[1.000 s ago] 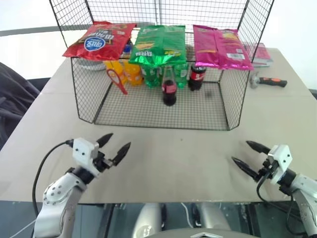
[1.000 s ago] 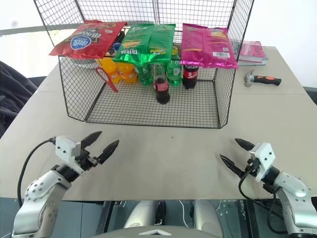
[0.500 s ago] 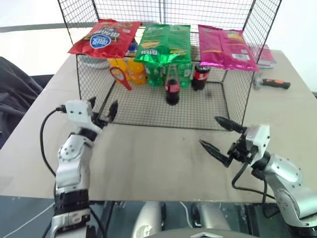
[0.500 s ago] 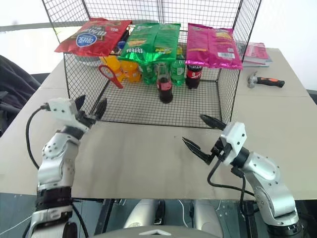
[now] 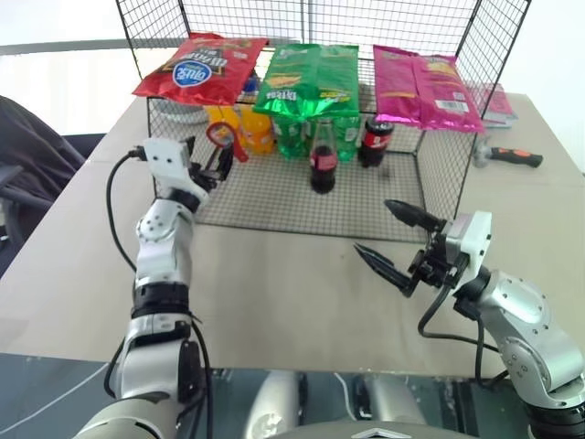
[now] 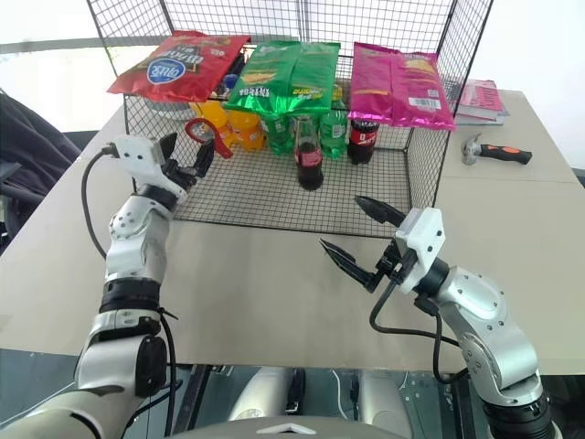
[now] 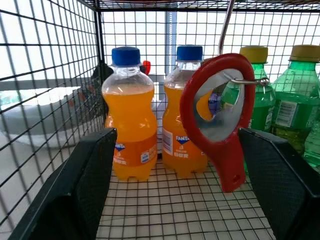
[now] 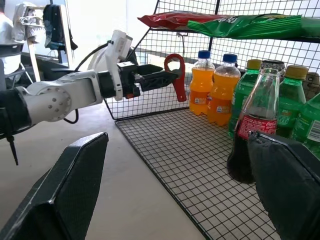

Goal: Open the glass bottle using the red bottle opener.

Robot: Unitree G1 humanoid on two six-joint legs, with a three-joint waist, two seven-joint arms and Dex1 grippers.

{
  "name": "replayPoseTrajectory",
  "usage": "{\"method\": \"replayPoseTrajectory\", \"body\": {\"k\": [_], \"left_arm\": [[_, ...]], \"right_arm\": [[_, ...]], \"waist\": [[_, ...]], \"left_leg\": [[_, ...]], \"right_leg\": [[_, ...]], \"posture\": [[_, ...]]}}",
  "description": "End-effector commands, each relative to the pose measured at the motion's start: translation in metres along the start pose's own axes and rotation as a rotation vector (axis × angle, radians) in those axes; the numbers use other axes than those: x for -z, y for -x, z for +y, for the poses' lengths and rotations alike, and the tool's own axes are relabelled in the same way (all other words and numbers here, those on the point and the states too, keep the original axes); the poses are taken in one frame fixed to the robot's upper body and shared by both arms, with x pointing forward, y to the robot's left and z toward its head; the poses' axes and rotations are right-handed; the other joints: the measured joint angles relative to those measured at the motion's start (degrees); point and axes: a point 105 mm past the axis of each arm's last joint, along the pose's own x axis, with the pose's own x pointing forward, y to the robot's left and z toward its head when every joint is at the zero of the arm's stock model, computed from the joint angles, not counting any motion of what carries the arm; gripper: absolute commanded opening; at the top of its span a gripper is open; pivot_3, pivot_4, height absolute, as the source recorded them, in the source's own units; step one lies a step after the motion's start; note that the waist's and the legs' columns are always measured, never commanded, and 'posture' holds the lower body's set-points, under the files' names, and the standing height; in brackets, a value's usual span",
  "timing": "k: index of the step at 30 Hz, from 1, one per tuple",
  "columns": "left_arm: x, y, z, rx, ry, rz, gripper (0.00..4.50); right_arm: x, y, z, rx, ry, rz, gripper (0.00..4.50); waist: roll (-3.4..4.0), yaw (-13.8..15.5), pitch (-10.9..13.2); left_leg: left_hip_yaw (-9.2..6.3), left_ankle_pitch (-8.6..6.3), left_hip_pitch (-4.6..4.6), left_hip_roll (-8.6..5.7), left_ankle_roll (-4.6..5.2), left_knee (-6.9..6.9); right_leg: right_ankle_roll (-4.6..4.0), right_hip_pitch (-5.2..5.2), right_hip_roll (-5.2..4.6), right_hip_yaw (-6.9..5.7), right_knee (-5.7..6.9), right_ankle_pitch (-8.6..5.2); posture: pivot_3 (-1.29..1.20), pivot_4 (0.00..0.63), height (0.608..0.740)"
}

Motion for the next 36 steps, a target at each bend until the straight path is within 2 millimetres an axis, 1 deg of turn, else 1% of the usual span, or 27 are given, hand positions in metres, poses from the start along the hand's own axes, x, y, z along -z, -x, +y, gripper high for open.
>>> {"method": "replayPoseTrajectory", "body": {"k": [1, 3, 6, 7, 8, 13, 15, 18, 20, 23, 25, 27, 30, 33, 36], "left_arm": [[-0.012, -0.011, -0.008, 0.035, -0.017, -0.059, 3.97], [-0.013, -0.014, -0.011, 0.042, -0.004, -0.074, 3.97], [-0.016, -0.016, -0.017, 0.064, 0.032, -0.101, 3.3], [-0.015, -0.015, -0.019, 0.072, 0.038, -0.103, 2.84], [-0.014, -0.014, -0.02, 0.075, 0.041, -0.101, 2.47], [-0.008, -0.01, -0.024, 0.078, 0.059, -0.092, 0.11], [-0.007, -0.009, -0.025, 0.078, 0.07, -0.09, 0.04], [-0.009, -0.006, -0.03, 0.082, 0.155, -0.103, 0.04], [-0.016, -0.003, -0.037, 0.115, 0.326, -0.141, 0.04], [-0.037, 0.003, -0.037, 0.137, 0.622, -0.234, 0.04], [-0.043, 0.006, -0.035, 0.147, 0.718, -0.251, 0.04], [-0.044, 0.01, -0.033, 0.15, 0.809, -0.25, 0.04], [-0.046, 0.014, -0.035, 0.179, 0.931, -0.247, 0.04], [-0.049, 0.017, -0.043, 0.235, 1.012, -0.225, 0.04], [-0.048, 0.023, -0.064, 0.359, 1.07, -0.148, 0.04]], "right_arm": [[-0.009, 0.0, 0.002, -0.01, 0.029, -0.026, 4.48], [-0.009, -0.001, 0.002, -0.01, 0.031, -0.025, 4.48], [-0.009, -0.001, 0.002, -0.01, 0.033, -0.024, 4.5], [-0.009, -0.001, 0.001, -0.009, 0.035, -0.023, 4.5], [-0.009, -0.001, 0.001, -0.008, 0.037, -0.022, 4.5], [-0.009, 0.0, -0.001, -0.004, 0.042, -0.019, 4.5], [-0.009, 0.0, -0.001, -0.004, 0.042, -0.018, 4.5], [-0.008, 0.0, -0.001, -0.005, 0.04, -0.015, 4.5], [-0.007, 0.0, -0.001, -0.007, 0.038, -0.013, 4.5], [-0.005, -0.001, 0.0, -0.014, 0.032, -0.009, 4.5], [-0.005, -0.001, 0.0, -0.016, 0.029, -0.007, 4.5], [-0.003, -0.002, -0.001, -0.018, 0.027, -0.006, 4.5], [-0.002, -0.004, -0.002, -0.024, 0.027, -0.007, 4.5], [-0.002, -0.005, -0.004, -0.026, 0.029, -0.008, 4.5], [-0.001, -0.008, -0.006, -0.023, 0.019, 0.004, 4.5]], "waist": [[0.0, 0.0, 0.0], [0.0, 0.02, 0.0], [0.0, 0.0, 0.0], [-0.01, 0.0, 0.01], [-0.01, 0.0, 0.01], [-0.01, -0.05, 0.01], [-0.01, -0.03, 0.01], [-0.01, -0.01, 0.01], [-0.01, -0.01, 0.01], [-0.04, -0.04, 0.02], [-0.04, -0.08, 0.03], [-0.04, -0.27, 0.03], [-0.04, -0.3, 0.03], [-0.05, -0.12, 0.03], [-0.06, -0.02, 0.04]], "left_leg": [[0.0, 0.0, 0.0, 0.0, 0.0, 0.0], [0.0, 0.0, 0.0, -0.01, 0.0, 0.01], [0.0, 0.0, -0.01, -0.01, 0.0, 0.0], [-0.01, 0.0, -0.02, -0.01, 0.0, 0.0], [-0.02, 0.0, -0.02, -0.01, 0.0, 0.0], [-0.01, 0.0, -0.01, -0.01, 0.0, 0.0], [-0.02, 0.0, 0.0, -0.01, 0.0, 0.0], [-0.01, 0.0, -0.01, -0.01, 0.0, 0.01], [-0.02, 0.0, -0.01, -0.01, 0.0, 0.01], [-0.04, 0.0, -0.02, 0.0, 0.0, 0.03], [-0.07, 0.01, -0.02, 0.0, 0.0, 0.04], [-0.08, 0.01, 0.0, 0.01, -0.01, 0.04], [-0.08, 0.01, 0.09, 0.01, -0.01, 0.04], [-0.08, 0.01, 0.09, 0.0, -0.01, 0.09], [-0.1, 0.01, 0.08, -0.01, -0.01, 0.1]], "right_leg": [[0.0, 0.0, 0.0, 0.0, 0.0, 0.0], [0.0, 0.0, 0.01, -0.01, 0.0, 0.0], [0.01, -0.01, 0.03, -0.01, -0.01, 0.0], [0.01, -0.01, 0.03, -0.02, -0.01, 0.0], [0.01, -0.01, 0.03, -0.02, -0.01, 0.0], [0.01, -0.01, 0.04, 0.0, 0.01, 0.0], [0.01, 0.0, 0.04, -0.01, 0.01, 0.0], [0.01, 0.0, 0.04, 0.0, 0.01, 0.0], [0.01, 0.0, 0.02, 0.0, 0.01, 0.0], [0.01, 0.0, -0.01, -0.02, 0.01, 0.0], [0.01, 0.0, -0.01, -0.03, 0.03, 0.0], [0.01, 0.01, 0.02, -0.01, 0.05, 0.0], [0.01, 0.1, 0.05, -0.02, 0.06, 0.0], [0.01, 0.14, 0.06, -0.03, 0.05, 0.0], [0.01, 0.14, 0.07, -0.05, 0.03, 0.0]], "posture": [[0.0, 0.15, 0.709], [0.0, 0.15, 0.709], [0.0, 0.15, 0.709], [0.0, 0.15, 0.709], [0.0, 0.15, 0.709], [0.0, 0.15, 0.709], [0.0, 0.15, 0.709], [0.0, 0.15, 0.709], [0.0, 0.15, 0.709], [0.0, 0.15, 0.709], [0.0, 0.15, 0.709], [0.0, 0.15, 0.709], [0.0, 0.15, 0.709], [0.0, 0.15, 0.709], [0.0, 0.15, 0.709]]}}
